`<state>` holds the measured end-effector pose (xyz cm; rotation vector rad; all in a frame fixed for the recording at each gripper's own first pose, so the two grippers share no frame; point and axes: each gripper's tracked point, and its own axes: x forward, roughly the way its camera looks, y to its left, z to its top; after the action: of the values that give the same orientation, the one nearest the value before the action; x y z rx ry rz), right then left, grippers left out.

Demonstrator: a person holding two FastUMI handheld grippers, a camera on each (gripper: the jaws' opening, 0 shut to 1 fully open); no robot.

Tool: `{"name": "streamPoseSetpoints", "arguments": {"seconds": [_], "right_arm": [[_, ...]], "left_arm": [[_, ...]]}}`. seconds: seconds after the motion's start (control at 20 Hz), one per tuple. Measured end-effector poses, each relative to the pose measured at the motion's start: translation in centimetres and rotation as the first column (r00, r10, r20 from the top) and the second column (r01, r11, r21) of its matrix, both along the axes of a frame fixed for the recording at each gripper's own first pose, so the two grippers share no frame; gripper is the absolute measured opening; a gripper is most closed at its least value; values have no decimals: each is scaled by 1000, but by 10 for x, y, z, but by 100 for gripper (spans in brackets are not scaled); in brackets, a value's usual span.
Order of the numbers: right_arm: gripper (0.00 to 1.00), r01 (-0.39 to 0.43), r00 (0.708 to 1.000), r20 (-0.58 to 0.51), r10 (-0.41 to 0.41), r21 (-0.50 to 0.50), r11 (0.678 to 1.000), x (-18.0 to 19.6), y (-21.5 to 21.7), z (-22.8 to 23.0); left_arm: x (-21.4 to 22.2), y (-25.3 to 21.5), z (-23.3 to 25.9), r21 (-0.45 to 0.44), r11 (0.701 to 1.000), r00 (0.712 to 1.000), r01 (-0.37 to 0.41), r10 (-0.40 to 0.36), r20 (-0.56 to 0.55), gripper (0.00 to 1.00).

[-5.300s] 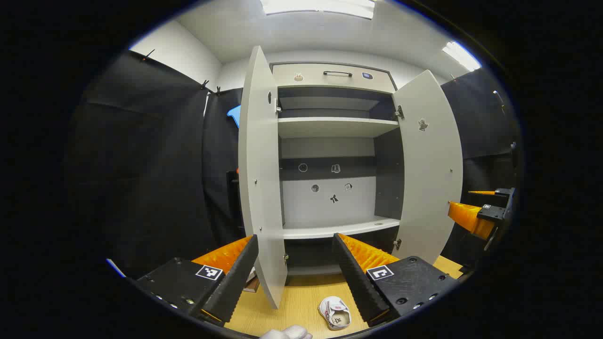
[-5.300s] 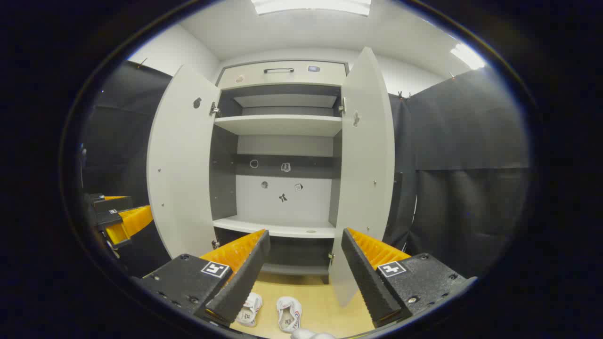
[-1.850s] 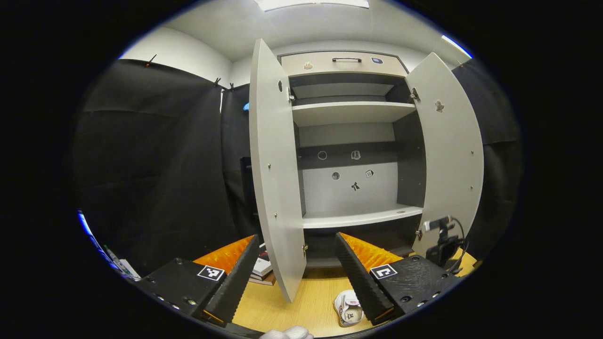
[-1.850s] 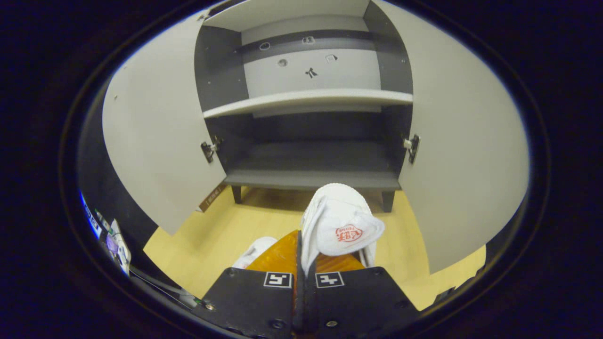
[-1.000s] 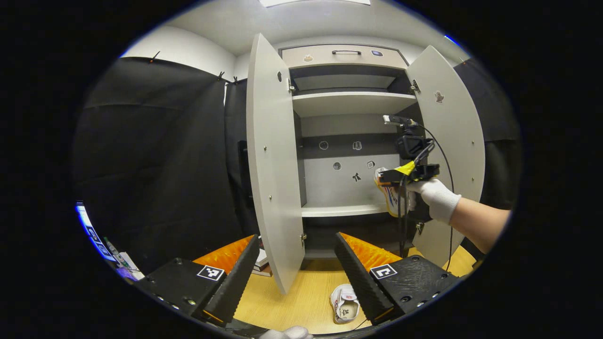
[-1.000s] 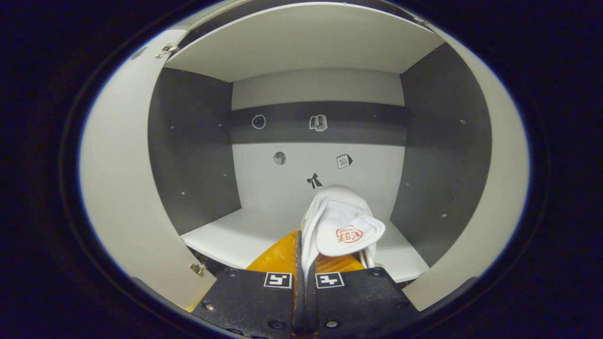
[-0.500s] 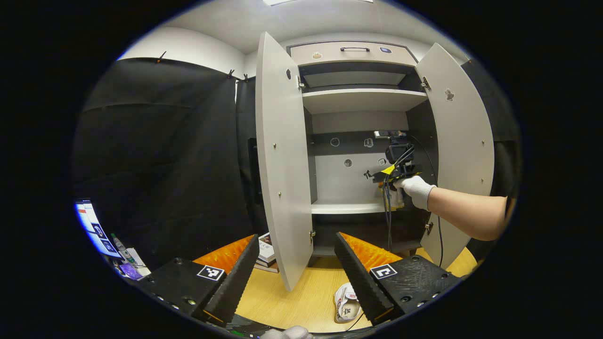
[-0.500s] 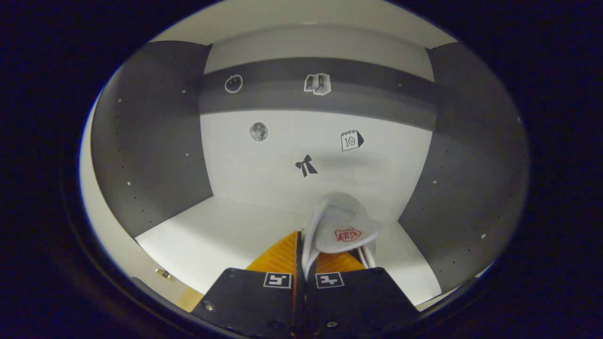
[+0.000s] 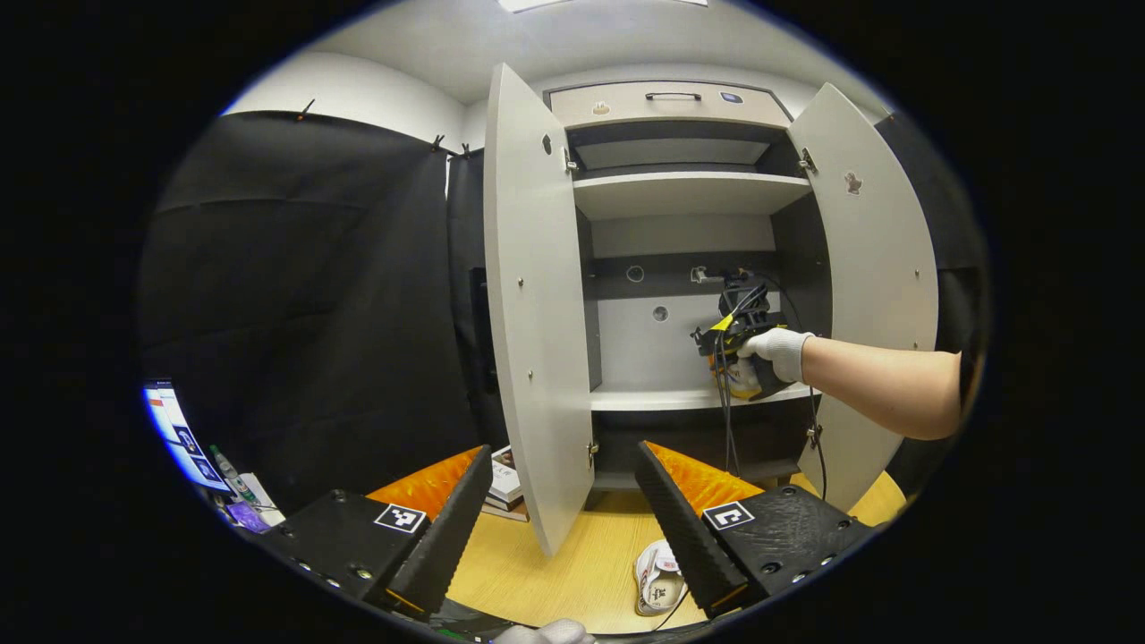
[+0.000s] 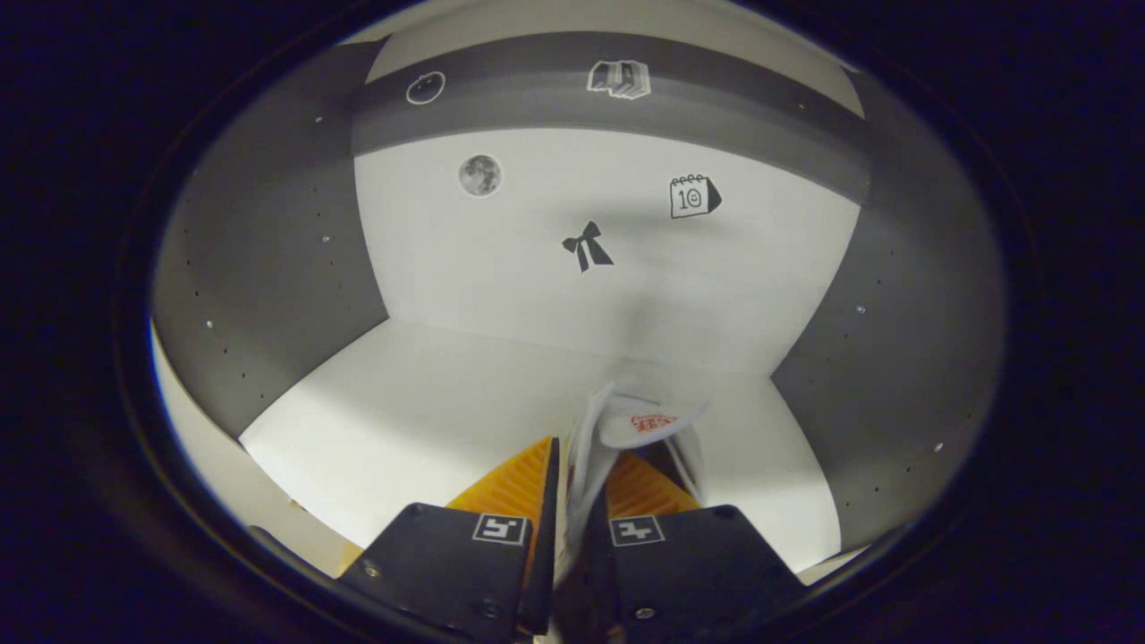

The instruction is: Grab one shoe with the right hand and put it into the shoe cabinet, grab the other shoe with the left hand and put it into the shoe cabinet; then close the right door with the right hand and the left door with the left hand.

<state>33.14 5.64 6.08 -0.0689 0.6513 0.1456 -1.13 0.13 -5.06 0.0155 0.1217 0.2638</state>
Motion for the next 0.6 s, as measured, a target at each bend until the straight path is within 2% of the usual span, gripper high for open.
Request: {"name": "streamPoseSetpoints", "arguments": {"seconds": [0.1,0.2,0.25,0.3,0.4,0.45,0.5,0.6], "right_arm": [[30,1,1000,16,-2,27,1000,-5,3,7],[58,5,999,53,-8,65,998,-16,2,22],[53,10,995,94,-17,76,997,-21,-2,32],[61,21,991,128,-30,71,997,-25,-6,41],[70,41,973,222,-58,83,996,-41,-14,67],[82,32,958,281,-58,96,995,-52,-16,81],[89,48,942,328,-74,86,995,-63,-23,92],[96,47,909,410,-77,82,996,-96,-29,117]], "left_arm": [[0,3,0,-4,1000,1000,-1,1,5,96],[-2,7,1,-9,1000,1000,3,-2,9,96],[-3,8,2,-10,1000,1000,6,-6,11,96],[-3,9,3,-9,1000,1000,8,-8,15,96],[-3,14,3,-9,1000,1000,16,-16,23,96],[-3,15,4,-12,1000,999,22,-22,26,96],[-4,16,4,-14,999,999,30,-30,29,96],[-4,15,5,-13,999,998,50,-50,32,96]]}}
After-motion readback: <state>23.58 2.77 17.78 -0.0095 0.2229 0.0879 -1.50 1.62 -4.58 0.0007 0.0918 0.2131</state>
